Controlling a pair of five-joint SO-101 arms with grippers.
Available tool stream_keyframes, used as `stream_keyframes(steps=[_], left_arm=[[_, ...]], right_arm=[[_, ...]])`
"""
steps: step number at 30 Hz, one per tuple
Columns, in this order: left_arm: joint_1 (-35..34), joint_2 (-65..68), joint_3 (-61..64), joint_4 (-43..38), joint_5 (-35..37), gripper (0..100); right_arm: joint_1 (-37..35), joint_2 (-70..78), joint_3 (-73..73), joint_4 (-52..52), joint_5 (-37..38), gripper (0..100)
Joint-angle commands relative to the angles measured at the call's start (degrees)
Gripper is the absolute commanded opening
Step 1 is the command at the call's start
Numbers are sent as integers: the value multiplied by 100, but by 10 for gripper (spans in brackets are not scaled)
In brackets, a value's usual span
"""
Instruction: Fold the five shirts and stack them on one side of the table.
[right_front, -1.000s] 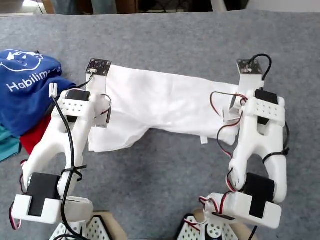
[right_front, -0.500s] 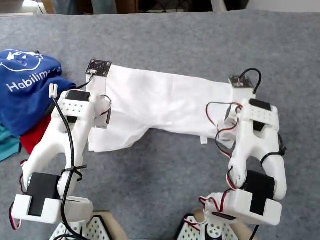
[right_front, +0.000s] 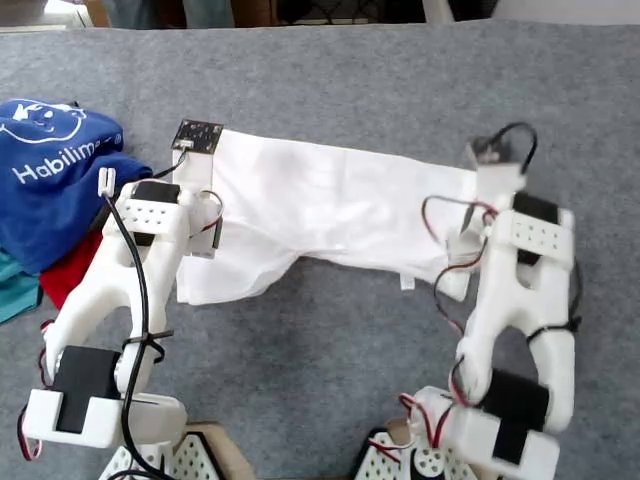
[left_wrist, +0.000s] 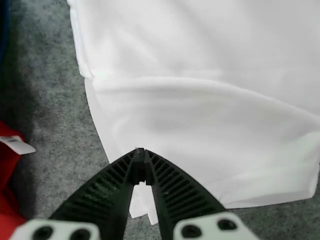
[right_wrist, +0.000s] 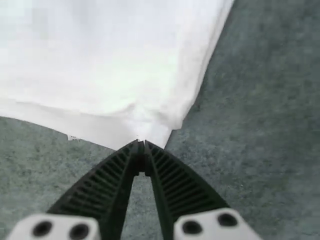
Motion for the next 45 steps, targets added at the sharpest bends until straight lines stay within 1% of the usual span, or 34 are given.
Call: stream_keyframes(steps=[1,5,10,12,17,22,27,31,39,41,45], left_arm=[[-57,-246,-31,0,9,30],[-57,-246,-154,229,9,30],[-66,-246,-163,237,9,30],[-66,-237,-145,220,9,30],[-84,-211,-136,229,9,30],[-312,-202,-136,211,9,30],[-585,-202,-145,211,-246,30],[-734,-220,-163,246,-264,30],[-725,-246,-145,255,-264,30],[-725,-246,-145,255,-264,30],[-690,-246,-145,255,-264,30]], right_arm=[[79,-497,-690,176,44,16],[79,22,-901,97,44,16],[88,989,-936,-712,44,16],[88,1297,-936,-888,53,16],[97,1560,-804,-826,237,15],[70,1376,-382,-668,369,15],[70,1367,268,-1055,607,15],[88,1174,435,-905,721,15],[97,-646,295,-484,721,19],[53,-848,312,-360,870,48],[88,-576,321,-158,1240,194]])
